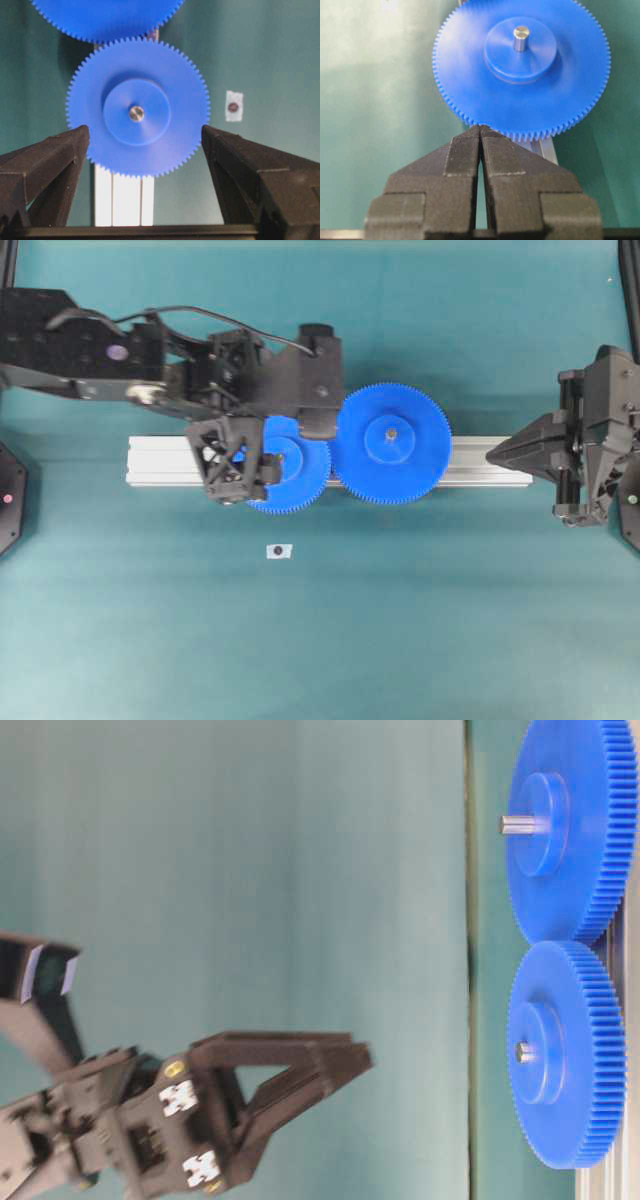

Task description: Insert the small gear onto the shaft.

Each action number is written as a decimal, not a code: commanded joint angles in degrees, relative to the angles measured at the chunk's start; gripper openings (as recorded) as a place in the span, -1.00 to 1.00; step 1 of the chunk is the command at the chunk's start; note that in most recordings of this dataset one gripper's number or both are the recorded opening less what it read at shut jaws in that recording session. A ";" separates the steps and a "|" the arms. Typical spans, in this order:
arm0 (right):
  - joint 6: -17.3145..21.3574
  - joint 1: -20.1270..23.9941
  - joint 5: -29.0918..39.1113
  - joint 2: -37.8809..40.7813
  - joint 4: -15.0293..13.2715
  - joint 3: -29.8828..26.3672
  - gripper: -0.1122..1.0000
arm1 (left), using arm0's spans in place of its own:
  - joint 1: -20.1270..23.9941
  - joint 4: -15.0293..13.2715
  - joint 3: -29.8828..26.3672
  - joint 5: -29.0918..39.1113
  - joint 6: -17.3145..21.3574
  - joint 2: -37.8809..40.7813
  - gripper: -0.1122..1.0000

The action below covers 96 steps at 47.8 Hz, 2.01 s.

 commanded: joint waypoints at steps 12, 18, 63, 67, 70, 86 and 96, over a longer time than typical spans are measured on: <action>0.62 -0.18 -1.14 0.09 0.09 -0.18 -0.69 | -0.79 0.09 0.09 -1.23 -0.09 -4.48 0.74; 0.62 -0.09 -1.14 0.09 0.00 -0.18 -0.69 | -0.88 0.09 0.44 -3.34 -0.09 -5.89 0.74; 0.62 -0.18 -1.49 0.09 0.09 -0.18 -0.69 | -1.58 0.18 13.36 -10.81 -2.81 -17.67 0.74; 0.53 -0.18 -1.85 0.09 0.09 -0.18 -0.69 | -1.67 0.09 14.85 -11.95 -2.90 -18.81 0.74; 0.62 -0.18 -2.02 0.09 0.00 -0.18 -0.69 | -1.85 0.09 15.91 -12.57 -2.90 -19.51 0.74; 0.62 -0.18 -2.11 0.09 0.09 0.00 -0.69 | -2.46 0.09 19.60 -16.26 -2.99 -21.36 0.74; 0.62 -0.09 -2.55 0.09 0.09 0.35 -0.69 | -2.46 0.18 20.30 -17.40 -2.90 -22.06 0.74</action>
